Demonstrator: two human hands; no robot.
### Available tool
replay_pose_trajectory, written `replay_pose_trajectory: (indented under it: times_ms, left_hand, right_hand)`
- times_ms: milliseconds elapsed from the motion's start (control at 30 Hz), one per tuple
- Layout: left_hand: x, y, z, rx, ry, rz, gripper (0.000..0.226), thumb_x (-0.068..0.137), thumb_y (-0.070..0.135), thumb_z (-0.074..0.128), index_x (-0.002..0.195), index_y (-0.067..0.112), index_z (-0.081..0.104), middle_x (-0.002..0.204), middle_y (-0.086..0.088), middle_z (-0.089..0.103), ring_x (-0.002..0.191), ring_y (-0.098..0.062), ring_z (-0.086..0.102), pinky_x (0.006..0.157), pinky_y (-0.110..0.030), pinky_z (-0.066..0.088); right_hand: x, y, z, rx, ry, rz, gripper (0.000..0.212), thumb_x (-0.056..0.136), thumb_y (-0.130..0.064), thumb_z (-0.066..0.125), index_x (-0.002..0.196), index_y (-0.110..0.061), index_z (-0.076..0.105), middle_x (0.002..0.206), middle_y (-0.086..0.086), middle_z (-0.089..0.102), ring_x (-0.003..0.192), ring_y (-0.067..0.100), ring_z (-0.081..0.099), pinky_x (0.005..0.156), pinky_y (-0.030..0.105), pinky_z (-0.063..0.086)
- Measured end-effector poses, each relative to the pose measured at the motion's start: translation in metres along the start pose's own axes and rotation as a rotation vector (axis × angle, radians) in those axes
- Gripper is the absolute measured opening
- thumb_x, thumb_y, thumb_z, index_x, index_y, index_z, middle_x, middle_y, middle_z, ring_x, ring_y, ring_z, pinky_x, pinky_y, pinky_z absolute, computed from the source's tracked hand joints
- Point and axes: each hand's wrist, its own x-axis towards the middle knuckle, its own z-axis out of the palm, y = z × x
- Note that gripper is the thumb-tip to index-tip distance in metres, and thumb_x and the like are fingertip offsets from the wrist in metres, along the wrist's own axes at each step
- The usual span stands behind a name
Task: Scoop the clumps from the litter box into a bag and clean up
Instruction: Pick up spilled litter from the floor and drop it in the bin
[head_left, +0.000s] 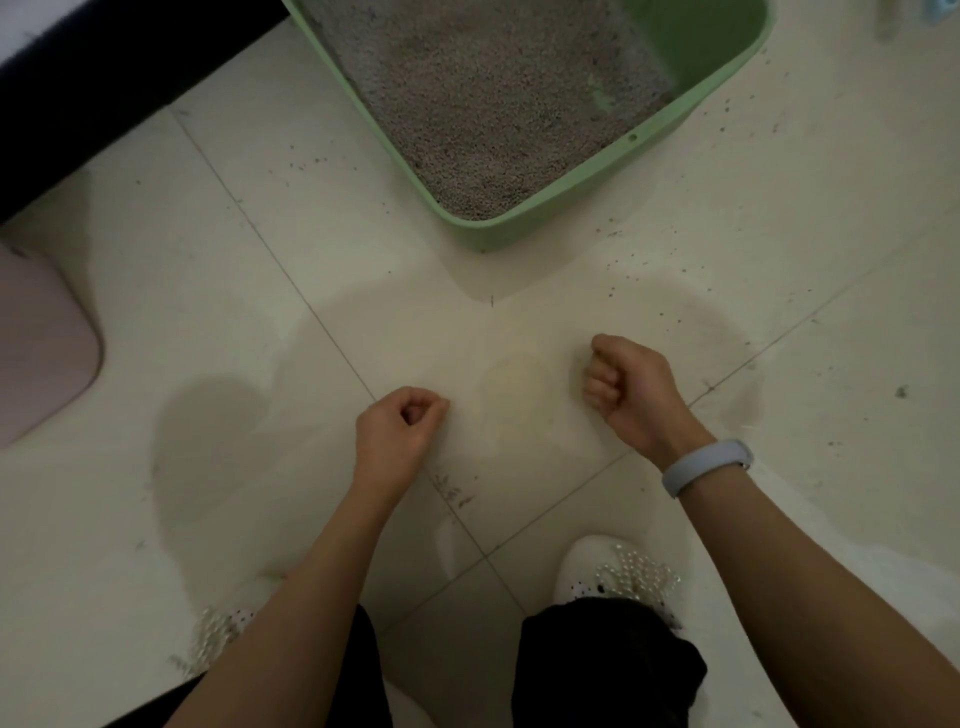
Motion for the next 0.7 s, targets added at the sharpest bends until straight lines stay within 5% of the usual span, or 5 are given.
replay_pose_trajectory:
  times_ms: [100, 233, 333, 467, 700]
  left_hand:
    - [-0.005, -0.006, 0.004, 0.078, -0.029, 0.094, 0.004, 0.078, 0.013, 0.072, 0.080, 0.013, 0.068, 0.054, 0.008, 0.041, 0.051, -0.003, 0.042, 0.057, -0.009, 0.034]
    - [-0.006, -0.006, 0.006, 0.161, -0.038, 0.203, 0.010, 0.077, 0.009, 0.072, 0.087, 0.009, 0.069, 0.059, 0.012, 0.040, 0.057, -0.003, 0.041, 0.058, -0.012, 0.032]
    - [-0.006, -0.008, 0.009, 0.198, -0.004, 0.249, 0.009, 0.077, 0.009, 0.072, 0.085, 0.006, 0.070, 0.061, 0.014, 0.041, 0.060, -0.012, 0.042, 0.061, -0.016, 0.030]
    - [-0.006, -0.010, 0.012, 0.229, -0.001, 0.270, 0.004, 0.078, 0.010, 0.071, 0.081, 0.006, 0.070, 0.063, 0.010, 0.044, 0.064, -0.015, 0.044, 0.061, -0.020, 0.030]
    - [-0.005, -0.014, 0.013, 0.323, -0.015, 0.278, 0.008, 0.085, 0.016, 0.065, 0.086, 0.009, 0.068, 0.079, -0.002, 0.058, 0.070, -0.014, 0.045, 0.063, -0.022, 0.030]
  right_hand:
    - [-0.002, -0.008, 0.001, 0.282, -0.203, 0.093, 0.017, 0.070, -0.015, 0.041, 0.054, -0.014, 0.045, 0.041, -0.003, 0.032, 0.035, 0.009, 0.025, 0.038, 0.017, 0.019]
    - [0.003, -0.009, 0.001, 0.183, -0.096, 0.030, 0.029, 0.079, -0.013, 0.035, 0.052, -0.014, 0.045, 0.047, -0.001, 0.041, 0.039, 0.011, 0.030, 0.044, 0.022, 0.016]
    - [0.006, -0.008, -0.002, -0.176, 0.126, -0.046, 0.030, 0.092, -0.014, 0.043, 0.064, -0.011, 0.052, 0.048, -0.003, 0.046, 0.041, 0.009, 0.037, 0.040, 0.019, 0.026]
    - [0.004, 0.002, -0.006, -0.814, 0.243, -0.287, 0.009, 0.089, -0.017, 0.056, 0.088, -0.010, 0.063, 0.075, -0.001, 0.056, 0.069, 0.013, 0.049, 0.066, 0.025, 0.038]
    - [0.006, 0.015, 0.004, -1.108, 0.296, -0.425, 0.015, 0.088, -0.012, 0.055, 0.096, -0.003, 0.064, 0.089, 0.011, 0.066, 0.083, 0.024, 0.059, 0.064, 0.017, 0.036]
